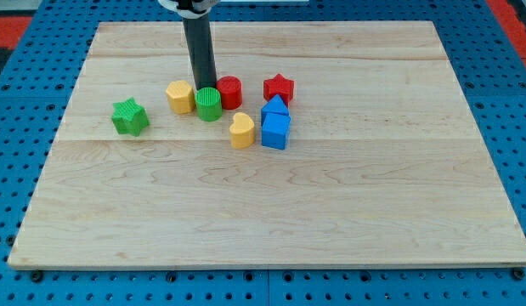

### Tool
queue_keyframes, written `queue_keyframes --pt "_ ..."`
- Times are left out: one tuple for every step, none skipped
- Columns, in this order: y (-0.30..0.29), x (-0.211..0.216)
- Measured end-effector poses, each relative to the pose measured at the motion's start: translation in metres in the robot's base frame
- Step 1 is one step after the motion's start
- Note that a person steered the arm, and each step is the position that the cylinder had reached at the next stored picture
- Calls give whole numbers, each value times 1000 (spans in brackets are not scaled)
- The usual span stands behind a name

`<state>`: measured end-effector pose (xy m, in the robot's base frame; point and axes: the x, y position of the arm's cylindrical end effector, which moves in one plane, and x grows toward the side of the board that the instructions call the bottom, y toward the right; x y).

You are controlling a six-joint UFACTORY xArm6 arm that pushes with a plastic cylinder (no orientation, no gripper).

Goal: Place the heart in between the green circle and blue blocks

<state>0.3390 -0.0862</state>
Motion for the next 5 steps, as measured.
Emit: queue_keyframes --pt "-6 -16" --pt "-50 8" --pt "-60 11" --pt "-40 39" --pt "-10 39"
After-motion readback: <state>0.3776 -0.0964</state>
